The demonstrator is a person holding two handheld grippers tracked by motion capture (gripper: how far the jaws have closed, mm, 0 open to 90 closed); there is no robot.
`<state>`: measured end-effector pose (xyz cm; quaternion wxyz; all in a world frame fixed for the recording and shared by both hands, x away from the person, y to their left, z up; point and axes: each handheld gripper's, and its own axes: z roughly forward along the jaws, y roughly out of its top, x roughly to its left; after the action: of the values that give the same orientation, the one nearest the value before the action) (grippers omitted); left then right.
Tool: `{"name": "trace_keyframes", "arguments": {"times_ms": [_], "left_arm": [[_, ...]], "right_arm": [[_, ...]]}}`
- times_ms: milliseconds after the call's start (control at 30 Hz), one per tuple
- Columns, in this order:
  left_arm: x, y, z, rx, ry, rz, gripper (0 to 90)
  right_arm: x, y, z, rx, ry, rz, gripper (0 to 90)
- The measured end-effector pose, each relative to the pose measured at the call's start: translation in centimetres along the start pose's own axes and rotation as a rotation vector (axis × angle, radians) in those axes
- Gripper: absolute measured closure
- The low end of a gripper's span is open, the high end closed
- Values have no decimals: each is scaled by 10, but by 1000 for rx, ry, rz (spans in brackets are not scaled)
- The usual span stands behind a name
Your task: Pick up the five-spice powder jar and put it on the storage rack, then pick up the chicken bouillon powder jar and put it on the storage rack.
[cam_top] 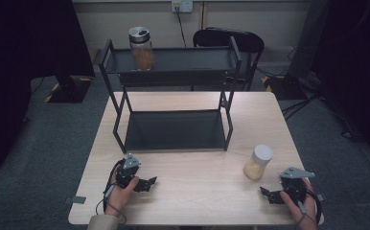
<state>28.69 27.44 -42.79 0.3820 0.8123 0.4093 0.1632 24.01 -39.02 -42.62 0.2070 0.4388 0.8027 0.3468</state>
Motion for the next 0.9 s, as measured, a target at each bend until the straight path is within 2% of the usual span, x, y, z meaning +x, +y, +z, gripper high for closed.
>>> {"name": "trace_keyframes", "arguments": {"times_ms": [133,167,300,900], "left_arm": [[-3,2,1,14,7,25,0],[-7,4,2,30,22,66,1],[-10,3,1,29,34,59,0],[-10,3,1,28,35,57,0]], "right_arm": [[0,0,0,0,0,0,0],[0,0,0,0,0,0,0],[0,0,0,0,0,0,0],[0,1,0,3,-1,1,0]]}}
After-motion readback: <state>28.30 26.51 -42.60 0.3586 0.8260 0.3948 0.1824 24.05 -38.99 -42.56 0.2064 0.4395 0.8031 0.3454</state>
